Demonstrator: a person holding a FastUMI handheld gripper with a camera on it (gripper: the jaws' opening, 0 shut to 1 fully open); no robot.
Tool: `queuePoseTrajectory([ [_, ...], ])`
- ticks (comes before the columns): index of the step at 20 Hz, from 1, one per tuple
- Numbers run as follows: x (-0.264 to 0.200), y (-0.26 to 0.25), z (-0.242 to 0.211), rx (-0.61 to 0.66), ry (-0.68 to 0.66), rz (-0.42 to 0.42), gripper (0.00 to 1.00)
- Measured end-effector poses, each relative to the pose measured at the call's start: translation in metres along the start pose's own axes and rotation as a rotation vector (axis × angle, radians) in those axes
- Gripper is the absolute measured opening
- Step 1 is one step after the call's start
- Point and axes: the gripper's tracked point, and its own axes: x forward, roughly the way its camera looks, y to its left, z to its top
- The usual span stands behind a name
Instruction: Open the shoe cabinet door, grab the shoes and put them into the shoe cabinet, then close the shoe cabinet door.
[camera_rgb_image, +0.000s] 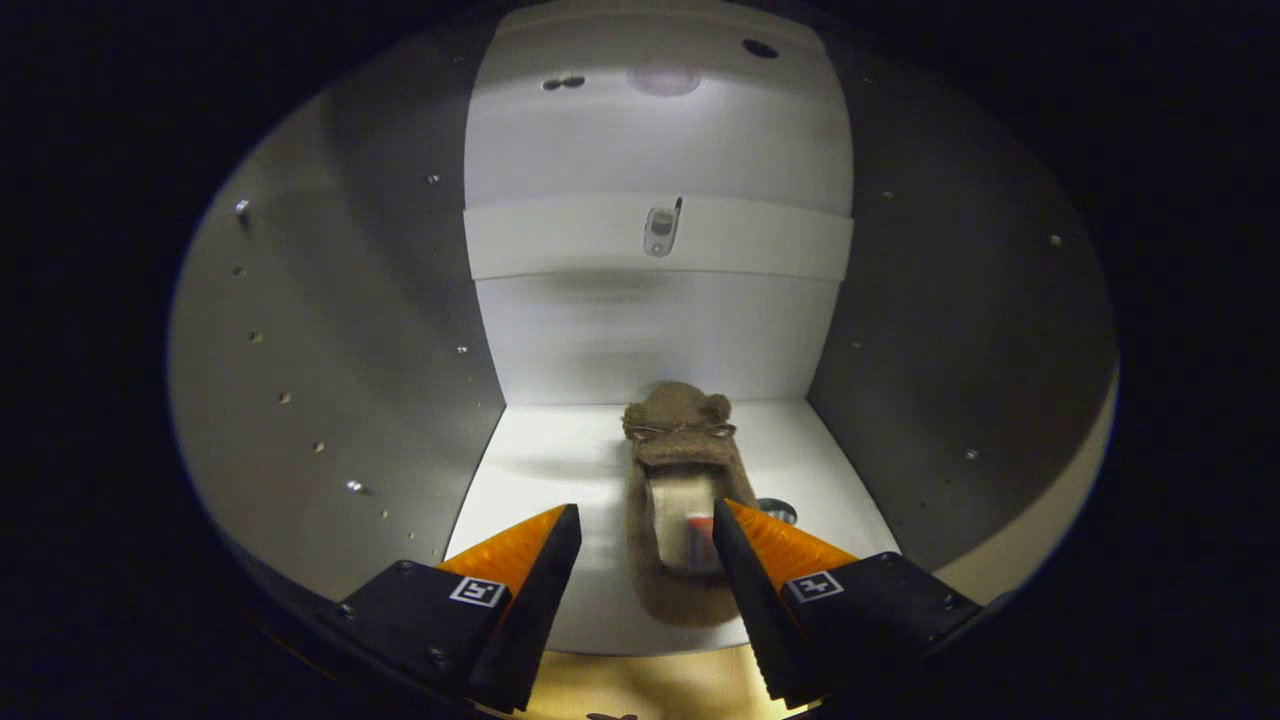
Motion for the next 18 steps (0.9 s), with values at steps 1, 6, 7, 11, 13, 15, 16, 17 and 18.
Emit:
queuePoseTrajectory([
  [1, -0.014, 0.0, 0.0, 0.005, -0.017, 0.004, 0.86],
  [6, -0.09, -0.008, -0.011, -0.01, -0.111, 0.003, 1.0],
  [7, -0.103, -0.009, -0.014, -0.009, -0.134, 0.003, 0.98],
  [11, -0.162, -0.014, -0.018, 0.019, -0.221, 0.024, 0.98],
  [13, -0.2, -0.017, -0.017, 0.042, -0.281, 0.039, 0.99],
  [15, -0.244, -0.025, -0.023, 0.045, -0.304, 0.049, 0.98],
  [16, -0.261, -0.027, -0.027, 0.039, -0.31, 0.05, 0.98],
  [17, -0.278, -0.031, -0.03, 0.032, -0.321, 0.046, 0.98],
  [18, -0.293, -0.035, -0.033, 0.028, -0.335, 0.039, 0.98],
])
